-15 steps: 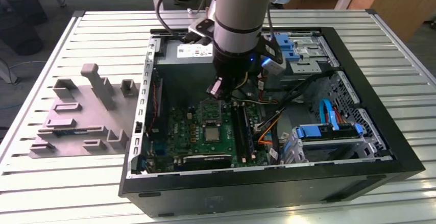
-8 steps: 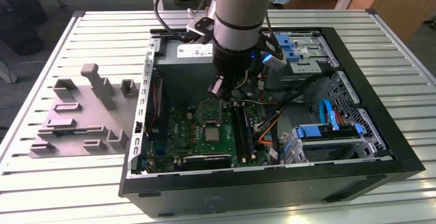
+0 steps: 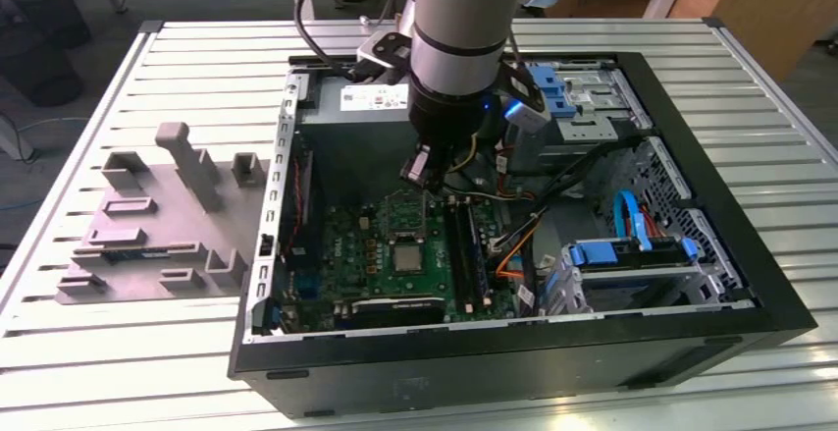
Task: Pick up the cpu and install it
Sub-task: 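Close the cpu cover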
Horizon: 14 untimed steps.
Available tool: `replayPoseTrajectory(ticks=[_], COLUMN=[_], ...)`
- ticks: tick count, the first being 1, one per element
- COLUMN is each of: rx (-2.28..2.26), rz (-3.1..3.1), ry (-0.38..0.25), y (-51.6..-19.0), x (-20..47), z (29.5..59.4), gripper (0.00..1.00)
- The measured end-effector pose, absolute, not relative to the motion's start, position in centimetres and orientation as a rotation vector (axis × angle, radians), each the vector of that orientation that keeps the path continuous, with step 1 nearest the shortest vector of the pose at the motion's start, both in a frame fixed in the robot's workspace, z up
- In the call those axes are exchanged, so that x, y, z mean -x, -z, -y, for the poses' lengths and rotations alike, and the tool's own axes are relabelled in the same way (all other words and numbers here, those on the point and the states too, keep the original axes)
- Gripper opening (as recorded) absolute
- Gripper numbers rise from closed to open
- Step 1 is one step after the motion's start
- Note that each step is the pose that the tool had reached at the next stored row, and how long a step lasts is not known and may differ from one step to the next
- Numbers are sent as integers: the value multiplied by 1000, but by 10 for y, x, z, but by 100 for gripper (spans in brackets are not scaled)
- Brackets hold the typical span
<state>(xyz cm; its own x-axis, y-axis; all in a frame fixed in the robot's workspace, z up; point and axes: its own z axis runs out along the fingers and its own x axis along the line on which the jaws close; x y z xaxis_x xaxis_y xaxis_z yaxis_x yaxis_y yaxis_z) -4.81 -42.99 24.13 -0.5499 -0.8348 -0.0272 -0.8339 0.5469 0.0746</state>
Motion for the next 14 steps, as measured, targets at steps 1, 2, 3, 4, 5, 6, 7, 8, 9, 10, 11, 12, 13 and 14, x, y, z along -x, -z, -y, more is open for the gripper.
replayPoseTrajectory(ticks=[1, 2, 3, 4, 5, 6, 7, 8, 9, 10, 11, 12, 13, 14], rx=[-1485, -1486, -1486, -1486, -1486, -1486, -1486, -1486, -1486, -1486, -1486, -1486, -1486, -1486], rz=[2753, 2752, 2752, 2752, 2752, 2752, 2752, 2752, 2753, 2753, 2753, 2753, 2753, 2753], ry=[123, 124, 124, 124, 124, 124, 124, 124, 125, 126, 126, 126, 126, 126], y=[-241, -241, -241, -241, -241, -242, -242, -242, -243, -243, -243, -243, -243, -244], x=[48, 48, 48, 48, 48, 48, 48, 48, 48, 48, 48, 48, 48, 48], z=[430, 430, 430, 430, 430, 430, 430, 430, 430, 430, 430, 430, 430, 430], gripper=[11, 11, 11, 11, 11, 11, 11, 11, 11, 11, 11, 11, 11, 11])
